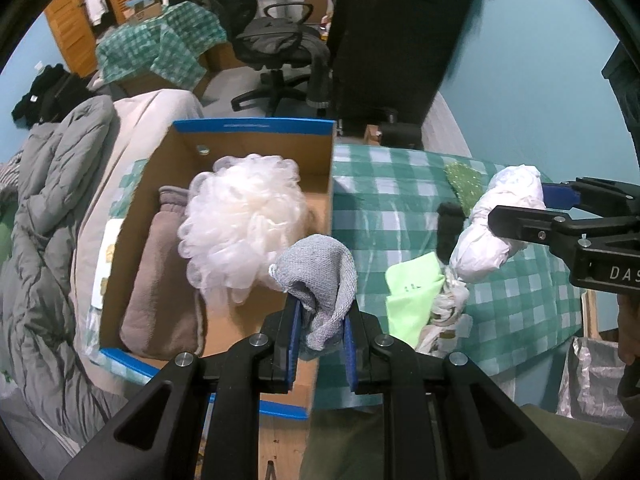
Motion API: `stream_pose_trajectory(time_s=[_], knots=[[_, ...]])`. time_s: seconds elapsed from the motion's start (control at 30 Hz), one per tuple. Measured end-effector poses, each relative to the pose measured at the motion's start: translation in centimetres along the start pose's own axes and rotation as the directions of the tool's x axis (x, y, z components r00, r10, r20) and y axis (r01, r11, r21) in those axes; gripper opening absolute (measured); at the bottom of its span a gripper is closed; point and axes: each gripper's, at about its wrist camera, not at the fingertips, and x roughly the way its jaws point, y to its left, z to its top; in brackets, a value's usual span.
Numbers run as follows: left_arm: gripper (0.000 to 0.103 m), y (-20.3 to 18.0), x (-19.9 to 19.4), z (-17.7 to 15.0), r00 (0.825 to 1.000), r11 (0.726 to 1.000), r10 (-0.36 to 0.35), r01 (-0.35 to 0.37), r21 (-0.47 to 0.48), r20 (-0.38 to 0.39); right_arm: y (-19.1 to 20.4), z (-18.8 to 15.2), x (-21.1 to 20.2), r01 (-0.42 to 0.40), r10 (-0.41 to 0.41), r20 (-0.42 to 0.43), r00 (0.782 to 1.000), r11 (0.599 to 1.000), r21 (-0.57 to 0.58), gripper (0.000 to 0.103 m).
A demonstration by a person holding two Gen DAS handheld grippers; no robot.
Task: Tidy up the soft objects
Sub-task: 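Lift the grey sock ball and white bundle and carry both over the cardboard box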
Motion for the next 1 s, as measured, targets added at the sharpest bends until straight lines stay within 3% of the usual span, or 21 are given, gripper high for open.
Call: stream_pose_trajectory(time_s=[1.0], knots=[[0.018,10.1,2.2,-1.1,0.997,0.99,0.058,-0.062,-0.123,-0.042,9.8,5.3,6.2,-0.102,0.094,-0.062,0.994,0.985,-0.138,0.057]])
